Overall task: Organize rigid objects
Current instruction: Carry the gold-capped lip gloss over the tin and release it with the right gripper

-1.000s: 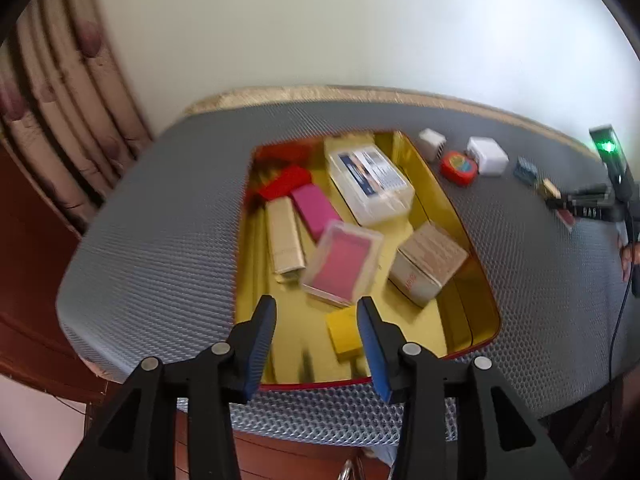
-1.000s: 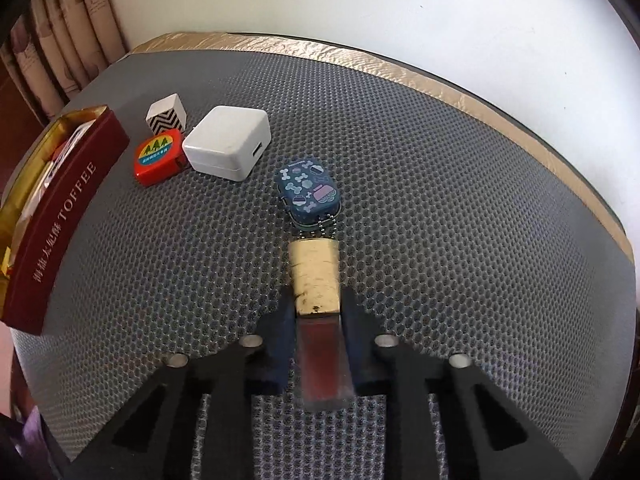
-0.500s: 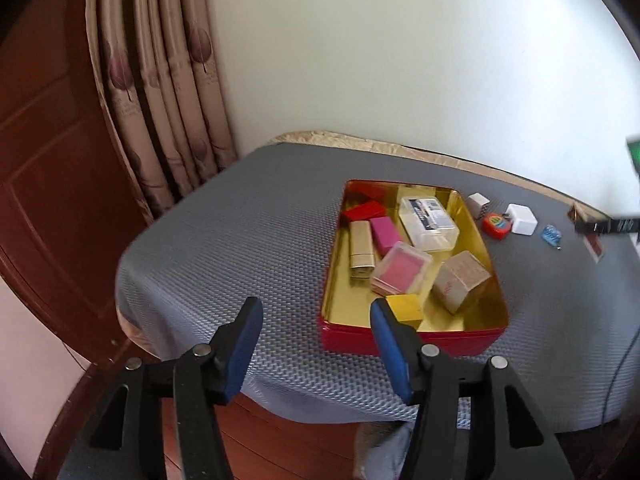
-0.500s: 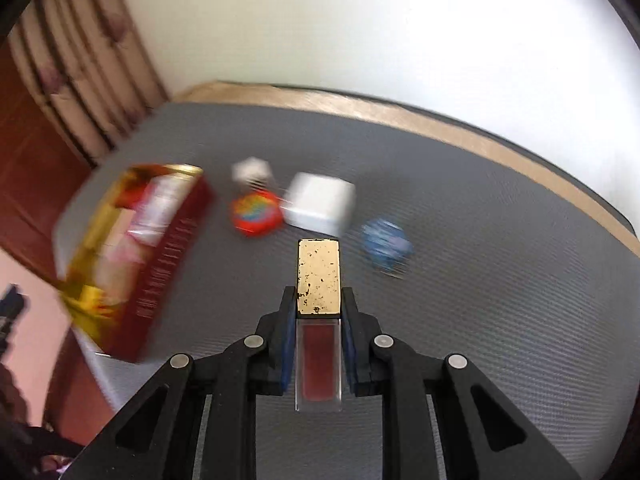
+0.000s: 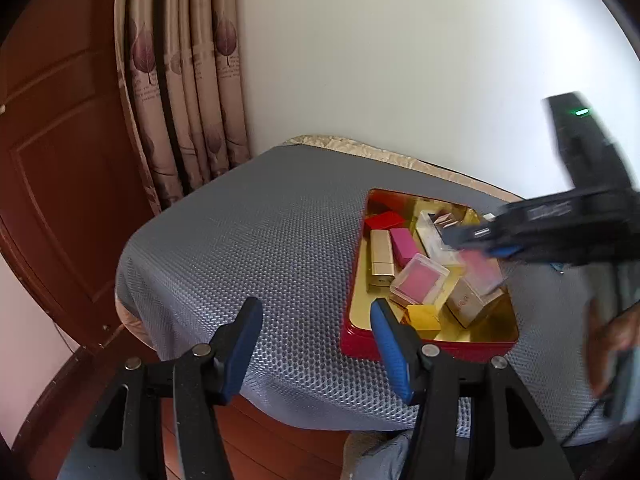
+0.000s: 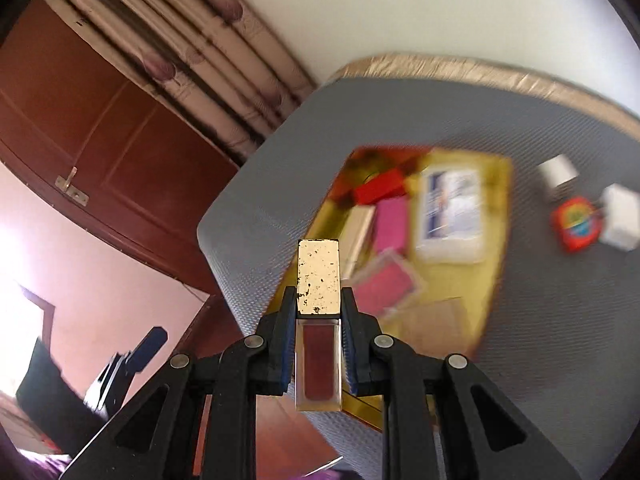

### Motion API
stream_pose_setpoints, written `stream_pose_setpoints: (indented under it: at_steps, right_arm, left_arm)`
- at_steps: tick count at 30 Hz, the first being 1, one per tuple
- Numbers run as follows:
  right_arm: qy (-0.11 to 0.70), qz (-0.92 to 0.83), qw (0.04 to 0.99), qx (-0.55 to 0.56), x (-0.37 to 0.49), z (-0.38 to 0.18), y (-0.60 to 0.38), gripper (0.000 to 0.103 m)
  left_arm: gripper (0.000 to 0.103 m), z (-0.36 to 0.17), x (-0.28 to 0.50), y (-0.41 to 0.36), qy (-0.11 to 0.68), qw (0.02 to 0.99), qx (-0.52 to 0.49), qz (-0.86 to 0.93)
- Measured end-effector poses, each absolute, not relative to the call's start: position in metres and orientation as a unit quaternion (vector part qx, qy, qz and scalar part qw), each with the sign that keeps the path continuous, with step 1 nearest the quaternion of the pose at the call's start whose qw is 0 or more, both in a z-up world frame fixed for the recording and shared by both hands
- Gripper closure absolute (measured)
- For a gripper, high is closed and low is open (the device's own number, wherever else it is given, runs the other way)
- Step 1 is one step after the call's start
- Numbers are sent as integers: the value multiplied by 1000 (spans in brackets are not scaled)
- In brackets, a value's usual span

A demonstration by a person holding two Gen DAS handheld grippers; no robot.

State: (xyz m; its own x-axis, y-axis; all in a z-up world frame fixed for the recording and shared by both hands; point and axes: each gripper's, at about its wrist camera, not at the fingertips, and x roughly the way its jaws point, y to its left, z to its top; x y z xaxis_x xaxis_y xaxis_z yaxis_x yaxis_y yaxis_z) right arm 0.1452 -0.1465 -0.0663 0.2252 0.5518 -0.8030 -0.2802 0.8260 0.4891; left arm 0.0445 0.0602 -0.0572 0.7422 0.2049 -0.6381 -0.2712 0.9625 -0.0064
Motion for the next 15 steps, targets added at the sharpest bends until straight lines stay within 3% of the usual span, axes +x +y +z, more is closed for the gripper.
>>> stream_pose_setpoints:
  at_steps: [10, 15]
  right_arm:
    - [598, 238, 749, 156, 154, -114, -127, 85]
    - [600, 230, 734, 217, 155, -124, -139, 79]
  left_arm:
    - [46, -54, 45, 56, 322, 938, -30, 126]
    - [45, -56, 47, 55, 329, 936, -30, 126]
